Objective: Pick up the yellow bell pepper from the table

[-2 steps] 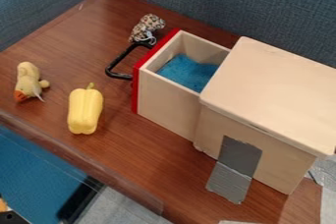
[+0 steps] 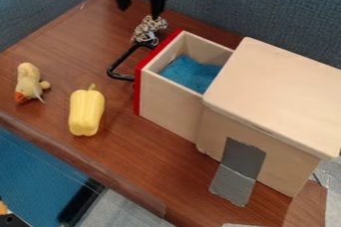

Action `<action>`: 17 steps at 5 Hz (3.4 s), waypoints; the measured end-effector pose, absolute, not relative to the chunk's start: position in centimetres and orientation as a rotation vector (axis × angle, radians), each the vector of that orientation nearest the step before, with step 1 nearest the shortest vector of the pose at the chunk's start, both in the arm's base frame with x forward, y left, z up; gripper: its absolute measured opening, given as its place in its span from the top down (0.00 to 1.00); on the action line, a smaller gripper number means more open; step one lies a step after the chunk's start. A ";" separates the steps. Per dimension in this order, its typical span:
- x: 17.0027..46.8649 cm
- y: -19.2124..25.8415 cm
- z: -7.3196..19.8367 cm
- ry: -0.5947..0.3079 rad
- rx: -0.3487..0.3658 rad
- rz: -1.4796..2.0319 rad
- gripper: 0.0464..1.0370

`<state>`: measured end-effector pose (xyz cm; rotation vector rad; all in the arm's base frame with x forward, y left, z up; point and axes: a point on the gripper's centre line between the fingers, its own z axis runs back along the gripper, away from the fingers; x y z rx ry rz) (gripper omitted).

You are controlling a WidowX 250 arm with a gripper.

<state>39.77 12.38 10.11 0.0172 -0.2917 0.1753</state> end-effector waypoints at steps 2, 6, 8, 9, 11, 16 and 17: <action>31.2 13.5 14.1 -0.365 0.039 0.228 0.04; 21.9 9.5 3.0 -0.097 0.076 0.169 0.04; 22.3 7.4 1.1 -0.065 0.074 0.181 0.04; 22.4 7.3 1.2 -0.068 0.069 0.208 0.04; 24.2 9.0 1.7 -0.104 0.091 0.238 0.04; 26.1 11.2 -0.7 -0.101 0.144 0.238 0.67; 25.9 11.0 -0.7 -0.093 0.116 0.242 0.88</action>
